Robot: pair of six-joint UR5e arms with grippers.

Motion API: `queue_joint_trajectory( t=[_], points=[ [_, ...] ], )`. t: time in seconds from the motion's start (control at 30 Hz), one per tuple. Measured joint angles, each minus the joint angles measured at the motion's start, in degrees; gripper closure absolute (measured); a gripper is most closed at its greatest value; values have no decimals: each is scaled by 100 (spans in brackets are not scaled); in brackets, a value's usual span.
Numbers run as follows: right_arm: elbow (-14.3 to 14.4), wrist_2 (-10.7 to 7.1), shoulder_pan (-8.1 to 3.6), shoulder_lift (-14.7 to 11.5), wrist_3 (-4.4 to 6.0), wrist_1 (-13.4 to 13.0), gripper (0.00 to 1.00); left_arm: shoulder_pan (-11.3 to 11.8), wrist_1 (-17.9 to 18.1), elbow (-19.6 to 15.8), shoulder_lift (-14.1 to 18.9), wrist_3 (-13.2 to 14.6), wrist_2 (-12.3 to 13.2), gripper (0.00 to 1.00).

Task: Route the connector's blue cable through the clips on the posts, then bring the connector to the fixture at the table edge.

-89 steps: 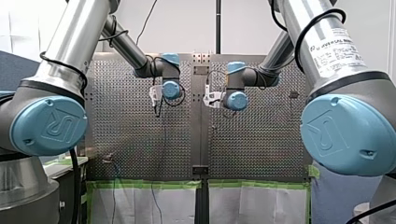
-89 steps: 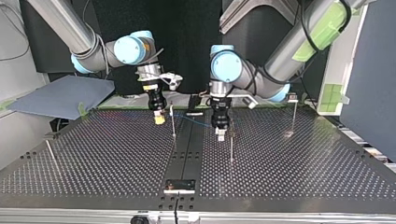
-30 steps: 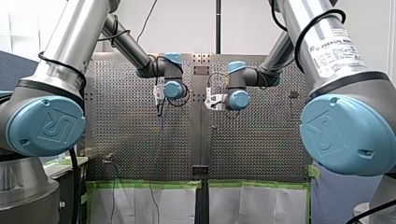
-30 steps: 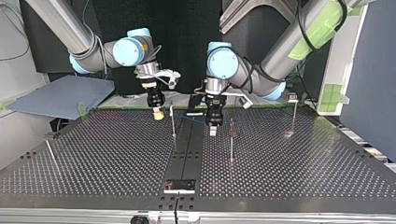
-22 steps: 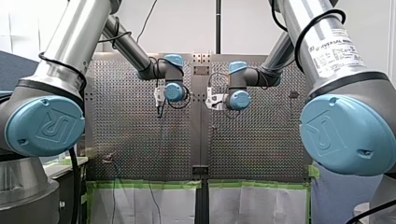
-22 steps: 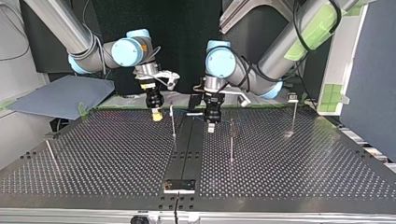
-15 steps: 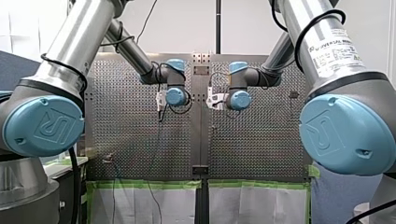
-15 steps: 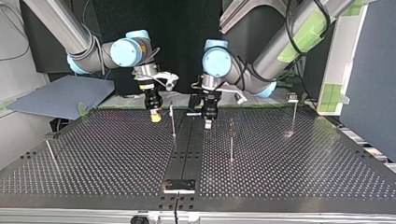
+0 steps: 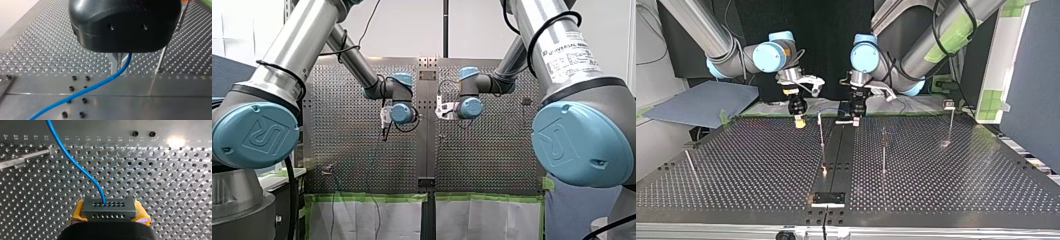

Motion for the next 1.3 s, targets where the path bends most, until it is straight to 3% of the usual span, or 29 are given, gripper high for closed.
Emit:
queue_joint_trajectory(
  t=[0.43, 0.97, 1.3],
  points=[
    [341, 10, -75, 5, -5, -291, 100, -166, 90, -108, -25, -7, -15, 97],
    [677, 2, -249, 18, -47, -541, 100, -258, 304, -106, -360, 0, -97, 97],
    [1086, -19, -382, 34, -10, -963, 100, -347, 315, -62, -568, 46, -106, 97]
  ],
)
